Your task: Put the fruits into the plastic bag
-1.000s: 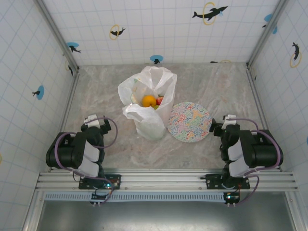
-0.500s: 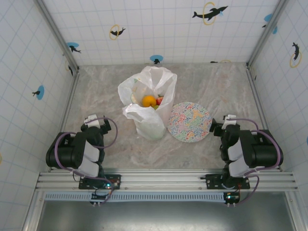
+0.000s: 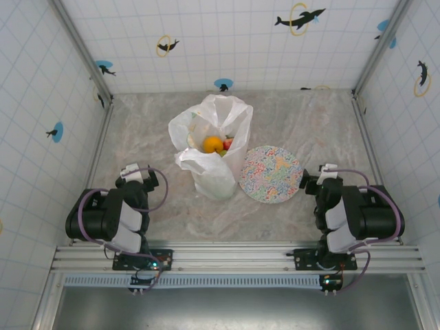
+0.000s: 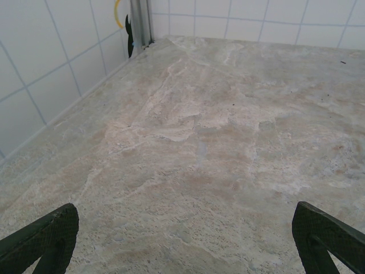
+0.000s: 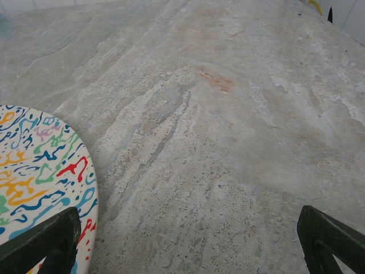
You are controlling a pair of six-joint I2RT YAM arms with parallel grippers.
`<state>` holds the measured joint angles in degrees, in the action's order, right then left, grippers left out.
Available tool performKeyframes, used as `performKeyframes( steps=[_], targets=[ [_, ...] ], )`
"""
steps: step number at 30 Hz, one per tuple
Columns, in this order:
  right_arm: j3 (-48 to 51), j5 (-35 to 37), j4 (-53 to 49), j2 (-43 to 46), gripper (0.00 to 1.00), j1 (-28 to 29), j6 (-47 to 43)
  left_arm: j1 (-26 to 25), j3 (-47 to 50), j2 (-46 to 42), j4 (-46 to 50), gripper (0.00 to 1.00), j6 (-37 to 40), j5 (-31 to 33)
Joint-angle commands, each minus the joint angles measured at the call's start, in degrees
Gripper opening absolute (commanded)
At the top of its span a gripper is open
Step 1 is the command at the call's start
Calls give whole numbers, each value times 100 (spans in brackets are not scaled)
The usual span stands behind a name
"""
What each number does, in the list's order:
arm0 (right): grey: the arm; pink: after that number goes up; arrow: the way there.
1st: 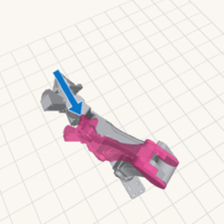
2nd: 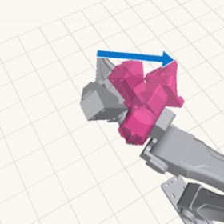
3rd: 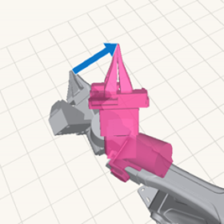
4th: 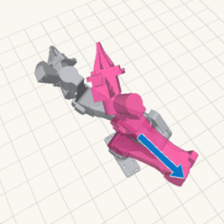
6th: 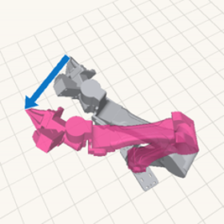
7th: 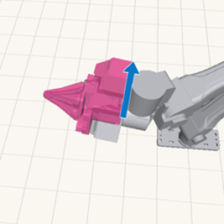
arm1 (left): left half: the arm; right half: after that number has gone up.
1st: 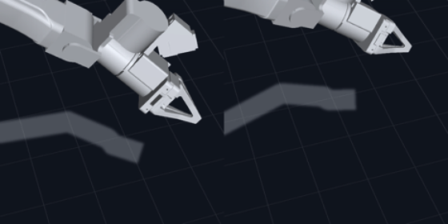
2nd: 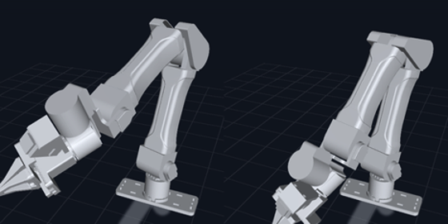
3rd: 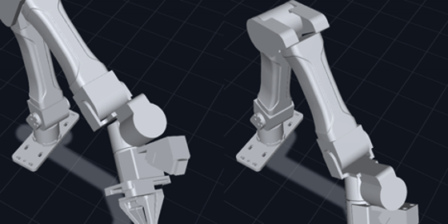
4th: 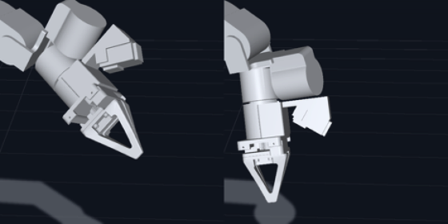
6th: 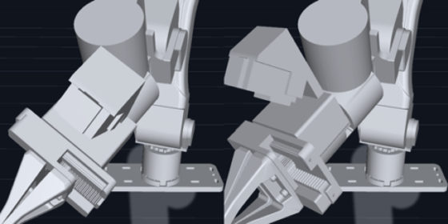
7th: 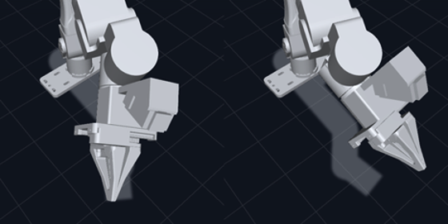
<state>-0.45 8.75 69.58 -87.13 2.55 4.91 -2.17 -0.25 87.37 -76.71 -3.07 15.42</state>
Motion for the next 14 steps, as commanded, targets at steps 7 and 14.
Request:
performKeyframes(
  steps=[7, 14],
  targets=[
    [71, 47, 275, 30, 100, 18, -55, 42, 153, -32, 1, 98, -102, -96],
    [71, 49, 275, 30, 100, 18, -54, 45, 147, -36, 24, 98, -103, -127]
  ],
)
